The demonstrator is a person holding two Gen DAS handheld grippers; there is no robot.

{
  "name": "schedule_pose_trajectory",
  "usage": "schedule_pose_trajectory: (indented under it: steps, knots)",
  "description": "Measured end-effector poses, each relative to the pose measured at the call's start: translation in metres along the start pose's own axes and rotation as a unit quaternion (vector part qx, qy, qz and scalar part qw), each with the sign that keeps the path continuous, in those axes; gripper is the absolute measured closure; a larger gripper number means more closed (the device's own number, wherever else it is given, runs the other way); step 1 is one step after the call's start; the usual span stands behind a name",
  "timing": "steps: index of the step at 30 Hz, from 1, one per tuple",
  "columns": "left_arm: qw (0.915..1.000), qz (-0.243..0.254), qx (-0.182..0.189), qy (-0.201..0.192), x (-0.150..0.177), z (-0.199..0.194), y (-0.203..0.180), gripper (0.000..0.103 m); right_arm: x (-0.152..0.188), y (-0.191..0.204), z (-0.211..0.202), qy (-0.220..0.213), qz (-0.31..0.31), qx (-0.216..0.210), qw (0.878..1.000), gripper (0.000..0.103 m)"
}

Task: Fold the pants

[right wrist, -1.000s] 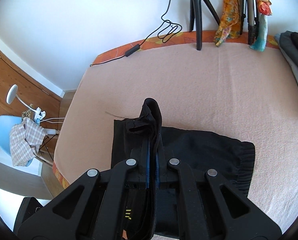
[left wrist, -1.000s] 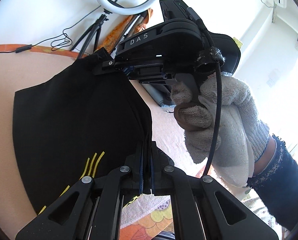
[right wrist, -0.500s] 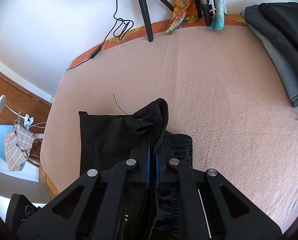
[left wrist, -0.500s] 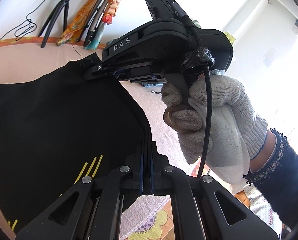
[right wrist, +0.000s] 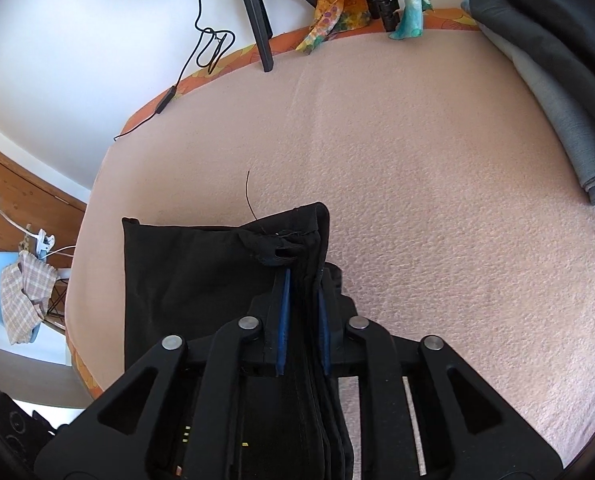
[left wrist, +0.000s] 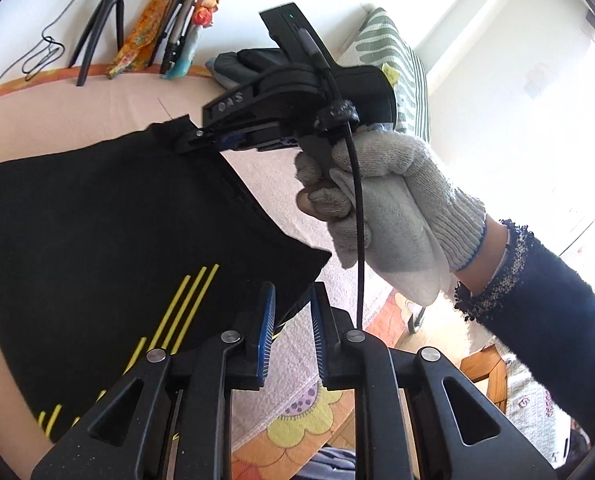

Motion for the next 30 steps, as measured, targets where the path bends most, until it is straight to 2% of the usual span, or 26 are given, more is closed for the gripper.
schedule_pose_trajectory:
  steps: [2, 6, 10, 13, 16, 20, 24, 26, 28, 29, 30]
  knots:
    - [0.9998, -0.003, -0.009, -0.016, 0.002, -0.022, 0.012, 0.075, 0.004, -0.002, -0.012, -0.01, -0.01, 0.038, 0.999, 0.058]
    - [0.9969, -0.012, -0.064, -0.045, -0.002, -0.051, 0.051, 0.075, 0.01, 0.007, -0.04, -0.052, -0.027, 0.047, 0.997, 0.057]
    - [0.9913, -0.047, -0.108, -0.06, -0.01, -0.059, 0.096, 0.075, 0.006, 0.03, -0.048, -0.081, -0.076, 0.045, 0.993, 0.057]
    - [0.9901, -0.058, -0.114, -0.057, -0.002, -0.06, 0.108, 0.075, -0.004, 0.04, -0.038, -0.083, -0.098, 0.049, 0.991, 0.057]
    - [0.9904, -0.049, -0.121, -0.045, 0.007, -0.055, 0.108, 0.075, -0.012, 0.044, -0.022, -0.077, -0.108, 0.055, 0.99, 0.057]
    - [0.9904, -0.027, -0.134, -0.023, 0.023, -0.045, 0.107, 0.075, -0.014, 0.041, 0.004, -0.047, -0.118, 0.1, 0.987, 0.057]
    - [0.9898, -0.005, -0.141, -0.018, 0.033, -0.043, 0.107, 0.075, -0.013, 0.015, 0.018, -0.016, -0.087, 0.144, 0.986, 0.057]
    - [0.9901, -0.001, -0.14, -0.013, 0.033, -0.046, 0.107, 0.075, -0.011, 0.003, 0.017, -0.013, -0.063, 0.136, 0.989, 0.057]
    - [0.991, -0.011, -0.133, -0.012, 0.028, -0.053, 0.11, 0.075, -0.009, -0.004, 0.01, -0.017, -0.042, 0.107, 0.993, 0.056]
    - [0.9911, -0.021, -0.131, -0.015, 0.022, -0.057, 0.114, 0.075, -0.007, -0.006, 0.006, -0.019, -0.036, 0.096, 0.995, 0.051]
    - [0.9913, -0.032, -0.126, -0.021, 0.016, -0.063, 0.118, 0.07, -0.005, -0.008, 0.001, -0.02, -0.03, 0.086, 0.996, 0.041]
Point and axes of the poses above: each gripper's, at about its wrist camera, not at the fingertips, and z roughly the way its jaws point, y to its left, x to its underside, the point moved 4 cm from there along z, roughly the way its jaws point, and after that the axes turned 13 degrees about -z, right-handed, at the moved point
